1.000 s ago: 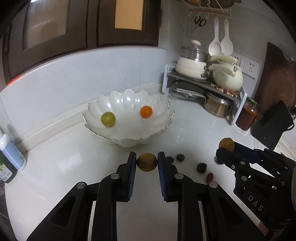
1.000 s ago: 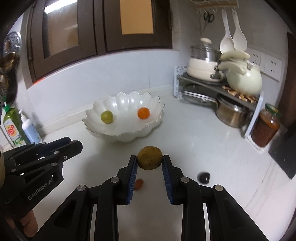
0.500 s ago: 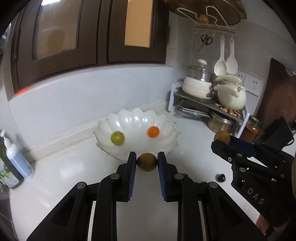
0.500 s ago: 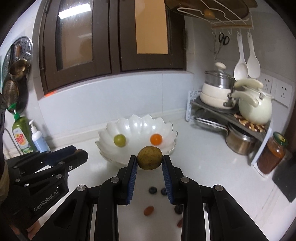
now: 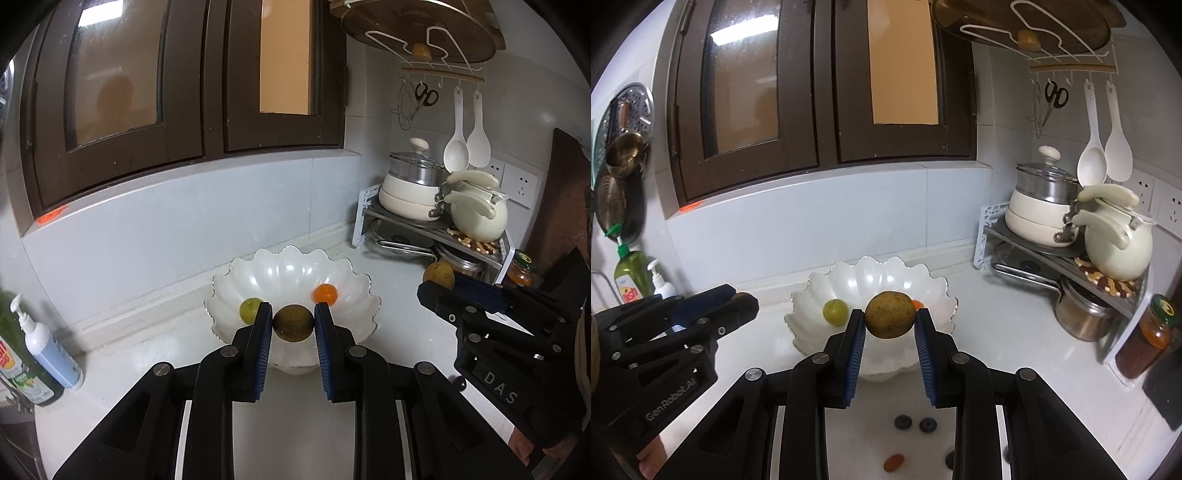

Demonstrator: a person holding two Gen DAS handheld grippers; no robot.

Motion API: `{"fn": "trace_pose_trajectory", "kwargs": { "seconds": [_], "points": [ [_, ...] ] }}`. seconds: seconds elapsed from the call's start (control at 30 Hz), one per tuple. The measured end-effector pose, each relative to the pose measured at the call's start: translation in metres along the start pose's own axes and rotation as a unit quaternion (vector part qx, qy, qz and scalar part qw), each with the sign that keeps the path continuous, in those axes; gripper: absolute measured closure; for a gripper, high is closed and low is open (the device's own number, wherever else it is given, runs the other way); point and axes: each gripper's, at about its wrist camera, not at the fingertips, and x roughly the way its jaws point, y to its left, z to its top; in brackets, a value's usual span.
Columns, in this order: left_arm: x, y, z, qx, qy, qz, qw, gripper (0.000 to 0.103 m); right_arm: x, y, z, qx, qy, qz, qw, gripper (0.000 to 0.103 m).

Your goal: Organize fruits

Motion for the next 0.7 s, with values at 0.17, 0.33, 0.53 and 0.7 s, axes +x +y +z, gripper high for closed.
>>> {"fn": "trace_pose_trajectory", "kwargs": {
  "seconds": [0.17, 0.33, 0.53, 0.7],
  "points": [
    [0.014, 0.003, 0.013, 0.001, 0.009, 0.007, 0.9999, 0.079, 0.018, 0.0, 0.011, -0.002, 0.011, 0.007, 1.0, 0.074],
    [0.028, 0.006, 0.026, 0.006, 0.019, 0.013, 0.9997, 0.079, 0.035, -0.004, 0.022, 0.001, 0.023, 0.014, 1.0, 0.074],
    [0.05, 0.013, 0.041, 0.01, 0.037, 0.021, 0.9991, 0.079, 0.059, -0.011, 0.04, -0.005, 0.039, 0.014, 0.999, 0.074],
    [0.073, 0.019, 0.048, 0.009, 0.061, 0.025, 0.9978, 0.079, 0.086, -0.016, 0.05, -0.008, 0.069, 0.016, 0.997, 0.074]
  ]
}}
